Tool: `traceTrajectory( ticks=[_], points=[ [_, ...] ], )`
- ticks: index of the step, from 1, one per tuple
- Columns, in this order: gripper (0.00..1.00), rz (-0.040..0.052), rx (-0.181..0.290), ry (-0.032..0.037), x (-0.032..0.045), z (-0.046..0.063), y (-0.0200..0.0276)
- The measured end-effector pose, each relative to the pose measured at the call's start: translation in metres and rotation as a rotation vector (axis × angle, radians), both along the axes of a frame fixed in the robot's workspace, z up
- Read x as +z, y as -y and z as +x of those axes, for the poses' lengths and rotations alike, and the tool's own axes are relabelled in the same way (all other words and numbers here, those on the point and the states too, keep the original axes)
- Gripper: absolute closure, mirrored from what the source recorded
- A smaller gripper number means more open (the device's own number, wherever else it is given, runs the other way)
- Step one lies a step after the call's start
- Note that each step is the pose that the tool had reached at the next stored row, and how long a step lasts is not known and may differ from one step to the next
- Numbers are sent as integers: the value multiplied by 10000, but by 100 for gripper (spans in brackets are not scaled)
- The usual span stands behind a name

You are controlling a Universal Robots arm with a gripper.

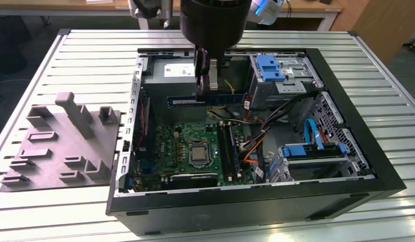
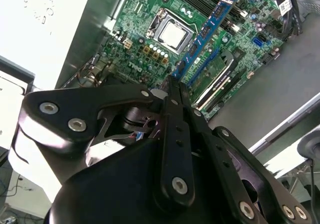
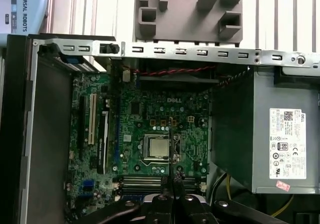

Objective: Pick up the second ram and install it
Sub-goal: 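Pick up the second ram and move it above second insertion slot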

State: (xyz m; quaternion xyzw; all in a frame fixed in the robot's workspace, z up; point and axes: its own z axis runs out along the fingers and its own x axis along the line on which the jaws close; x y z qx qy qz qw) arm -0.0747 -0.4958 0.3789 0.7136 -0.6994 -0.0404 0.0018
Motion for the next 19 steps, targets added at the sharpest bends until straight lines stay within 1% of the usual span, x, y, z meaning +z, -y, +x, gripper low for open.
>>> traceTrajectory(
  ticks=[10,19],
  points=[
    [88,-1,0,18,-181,4,0],
    [88,0,0,32,-328,8,0]
  ],
)
